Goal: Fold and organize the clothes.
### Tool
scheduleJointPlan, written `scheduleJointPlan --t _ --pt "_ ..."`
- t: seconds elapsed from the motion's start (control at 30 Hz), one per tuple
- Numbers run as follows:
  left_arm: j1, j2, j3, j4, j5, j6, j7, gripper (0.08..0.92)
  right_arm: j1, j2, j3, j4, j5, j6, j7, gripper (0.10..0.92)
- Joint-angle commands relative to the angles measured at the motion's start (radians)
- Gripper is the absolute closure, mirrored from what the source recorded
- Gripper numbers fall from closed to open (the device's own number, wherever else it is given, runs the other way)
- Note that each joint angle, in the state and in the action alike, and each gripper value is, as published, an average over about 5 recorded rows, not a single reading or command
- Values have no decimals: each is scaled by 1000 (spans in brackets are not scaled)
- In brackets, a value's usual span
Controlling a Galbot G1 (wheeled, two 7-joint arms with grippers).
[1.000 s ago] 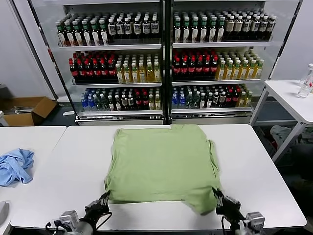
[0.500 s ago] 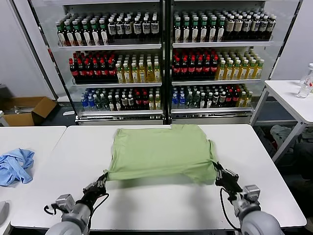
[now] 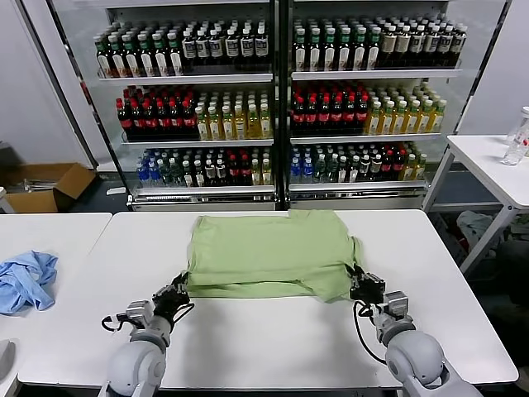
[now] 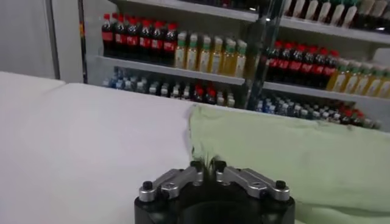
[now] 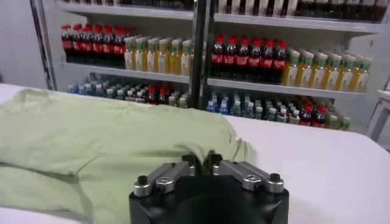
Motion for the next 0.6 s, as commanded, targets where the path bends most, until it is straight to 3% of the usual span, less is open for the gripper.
scheduleJointPlan --t 0.03,0.23,0.4,0.53,0.6 --pt "-9 -39 15 -2 94 -26 -38 623 4 11 -10 -5 -51 19 0 542" --pt "91 -47 -14 -53 117 -37 -65 450 -91 5 85 79 20 -52 18 378" --pt "85 -31 2 -2 81 11 -77 303 -129 25 91 54 17 -104 14 243" --pt "51 -16 34 47 43 45 -79 227 -97 50 71 -6 49 -155 28 206" --pt "38 -12 51 57 40 49 -78 252 -79 57 64 -31 76 -180 37 228"
